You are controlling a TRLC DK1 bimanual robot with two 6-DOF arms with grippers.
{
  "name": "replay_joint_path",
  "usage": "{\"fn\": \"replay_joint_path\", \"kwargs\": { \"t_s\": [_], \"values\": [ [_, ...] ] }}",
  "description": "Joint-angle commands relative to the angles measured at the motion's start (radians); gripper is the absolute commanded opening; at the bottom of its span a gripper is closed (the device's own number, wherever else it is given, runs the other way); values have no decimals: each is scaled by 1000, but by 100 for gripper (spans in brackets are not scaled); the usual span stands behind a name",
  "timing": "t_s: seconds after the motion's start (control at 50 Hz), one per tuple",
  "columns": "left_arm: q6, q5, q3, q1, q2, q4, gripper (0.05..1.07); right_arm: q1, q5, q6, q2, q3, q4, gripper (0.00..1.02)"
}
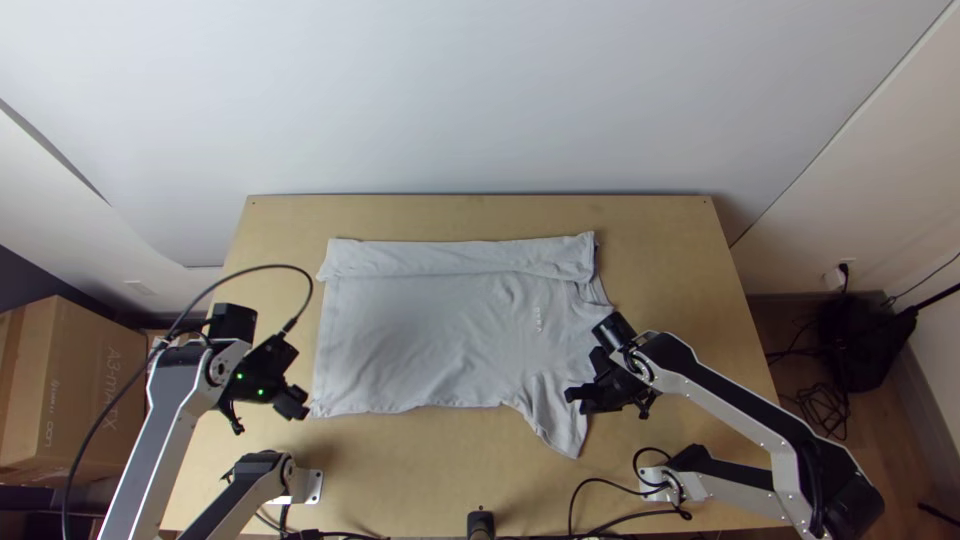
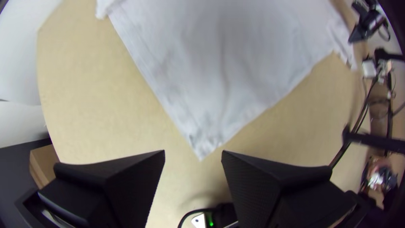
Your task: Fold the t-shirt
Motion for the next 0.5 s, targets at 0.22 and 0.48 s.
{"fn": "replay_joint_path", "kwargs": {
  "t_s": [0.22,0.48],
  "values": [
    [143,-49,-173,-50,7,72,80,3,12,-8,-60,12,-77,2],
    [139,-44,-252,-65,56,183,84,20,14,15,-87,21,-93,2]
  ]
}}
